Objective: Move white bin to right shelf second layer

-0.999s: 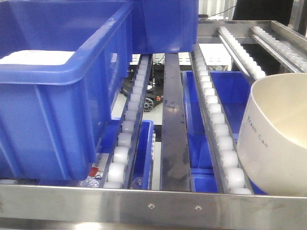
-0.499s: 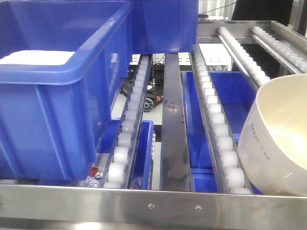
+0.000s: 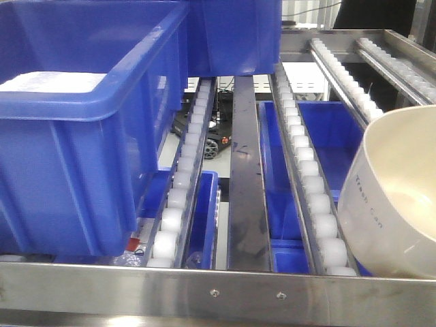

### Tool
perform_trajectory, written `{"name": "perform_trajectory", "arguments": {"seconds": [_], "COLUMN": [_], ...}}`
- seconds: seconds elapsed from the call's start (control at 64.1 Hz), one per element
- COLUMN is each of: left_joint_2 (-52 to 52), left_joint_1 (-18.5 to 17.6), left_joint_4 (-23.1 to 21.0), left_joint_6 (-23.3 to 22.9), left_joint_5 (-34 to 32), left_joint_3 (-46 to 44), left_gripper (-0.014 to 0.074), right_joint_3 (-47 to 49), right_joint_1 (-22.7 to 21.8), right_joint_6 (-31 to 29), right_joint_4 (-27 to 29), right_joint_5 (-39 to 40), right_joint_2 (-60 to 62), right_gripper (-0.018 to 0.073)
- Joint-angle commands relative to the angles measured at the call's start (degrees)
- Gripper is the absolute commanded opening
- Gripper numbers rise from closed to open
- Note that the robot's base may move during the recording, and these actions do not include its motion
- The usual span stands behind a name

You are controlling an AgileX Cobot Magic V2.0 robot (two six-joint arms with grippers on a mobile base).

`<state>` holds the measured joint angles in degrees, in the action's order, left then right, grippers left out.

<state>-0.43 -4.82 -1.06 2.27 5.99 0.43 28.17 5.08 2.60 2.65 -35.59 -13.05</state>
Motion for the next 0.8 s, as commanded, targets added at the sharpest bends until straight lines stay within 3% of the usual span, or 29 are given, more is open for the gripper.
{"name": "perform_trajectory", "arguments": {"seconds": [0.0, 0.25, 0.452, 0.577, 0.78], "left_joint_2": [-0.8, -0.8, -0.8, -0.8, -0.8], "left_joint_1": [0.0, 0.0, 0.0, 0.0, 0.0], "left_joint_4": [-0.4, -0.4, -0.4, -0.4, -0.4], "left_joint_6": [-0.3, -0.3, -0.3, -0.3, -0.3], "left_joint_5": [-4.8, -4.8, -4.8, -4.8, -4.8], "left_joint_3": [1.7, 1.7, 1.7, 1.7, 1.7], "left_gripper": [0.0085, 0.0085, 0.0085, 0.0085, 0.0085], "right_joint_3": [1.6, 1.6, -3.3, -9.8, -18.0], "right_joint_1": [-0.2, -0.2, 0.0, -1.0, -4.3], "right_joint_6": [-0.7, -1.4, -11.9, -12.0, -11.7], "right_joint_4": [-0.4, -0.5, -0.5, -0.5, 1.2], "right_joint_5": [4.2, 5.5, 14.9, 21.2, 21.8], "right_joint_2": [0.0, 0.0, 2.0, 6.4, 14.8], "right_gripper": [0.0048, 0.0048, 0.0048, 0.0048, 0.0048]}}
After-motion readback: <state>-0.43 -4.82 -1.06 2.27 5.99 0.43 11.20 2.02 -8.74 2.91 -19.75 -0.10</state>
